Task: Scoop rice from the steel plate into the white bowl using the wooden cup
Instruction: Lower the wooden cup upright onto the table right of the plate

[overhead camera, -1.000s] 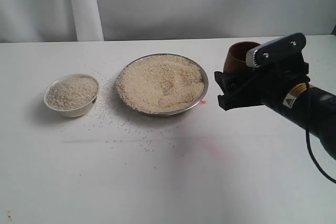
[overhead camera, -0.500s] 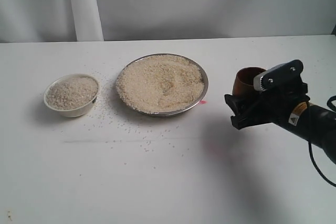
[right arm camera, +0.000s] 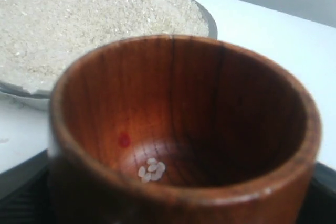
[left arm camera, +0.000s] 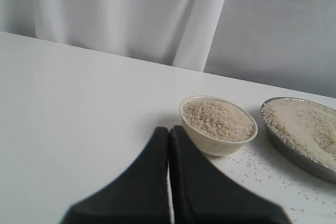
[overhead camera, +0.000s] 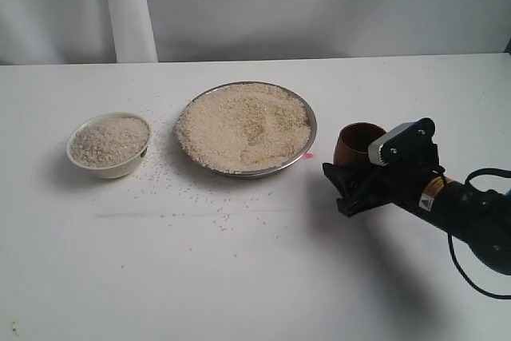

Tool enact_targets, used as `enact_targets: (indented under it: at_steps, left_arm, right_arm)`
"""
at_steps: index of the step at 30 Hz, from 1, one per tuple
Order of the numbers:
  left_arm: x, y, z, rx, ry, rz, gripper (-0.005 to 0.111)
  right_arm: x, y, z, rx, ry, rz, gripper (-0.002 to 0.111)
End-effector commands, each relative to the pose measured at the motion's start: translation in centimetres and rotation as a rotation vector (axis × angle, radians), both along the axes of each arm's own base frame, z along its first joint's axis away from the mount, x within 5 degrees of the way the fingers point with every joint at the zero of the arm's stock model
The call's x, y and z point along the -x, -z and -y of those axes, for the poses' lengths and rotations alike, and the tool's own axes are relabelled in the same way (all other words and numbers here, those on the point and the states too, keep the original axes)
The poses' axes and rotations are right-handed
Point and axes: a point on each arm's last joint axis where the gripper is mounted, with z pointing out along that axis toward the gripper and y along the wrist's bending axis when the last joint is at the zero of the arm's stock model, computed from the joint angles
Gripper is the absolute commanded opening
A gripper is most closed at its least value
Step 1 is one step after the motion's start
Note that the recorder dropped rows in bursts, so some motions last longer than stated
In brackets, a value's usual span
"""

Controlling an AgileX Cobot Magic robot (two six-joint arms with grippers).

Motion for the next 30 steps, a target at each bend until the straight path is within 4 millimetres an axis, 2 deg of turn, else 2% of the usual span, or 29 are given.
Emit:
enact_targets:
  at_steps: [1, 2, 7, 22, 24, 27, 30]
  left_arm:
    - [0.0, 0.0, 0.0, 0.007, 0.005, 0.002, 0.000]
    - [0.0, 0.0, 0.0, 0.007, 0.005, 0.002, 0.000]
    - [0.0, 0.0, 0.0, 0.007, 0.005, 0.002, 0.000]
    - [0.0, 0.0, 0.0, 0.007, 0.005, 0.002, 0.000]
    - [0.0, 0.0, 0.0, 0.007, 0.005, 0.002, 0.000]
    - [0.0, 0.0, 0.0, 0.007, 0.005, 0.002, 0.000]
    - [0.0, 0.0, 0.0, 0.007, 0.005, 0.002, 0.000]
  right_arm:
    - [-0.6, -0.4, 0.7, -0.024, 0.055, 0.048, 0.000]
    - [-0.7, -0.1, 1.0, -0.019, 0.093, 0.040, 0.000]
    - [-0.5, 0.9, 0.9, 0.005, 0.066, 0.055, 0.000]
    - [-0.7, 0.9, 1.1, -0.009, 0.106, 0.068, 0.001]
    - [-0.7, 0.9, 1.3, -0.011, 0.124, 0.068, 0.013]
    - [-0.7, 0.9, 1.3, -0.018, 0.127, 0.059, 0.045]
    - [-0.7, 1.1, 1.2, -0.012, 0.127, 0.040, 0.059]
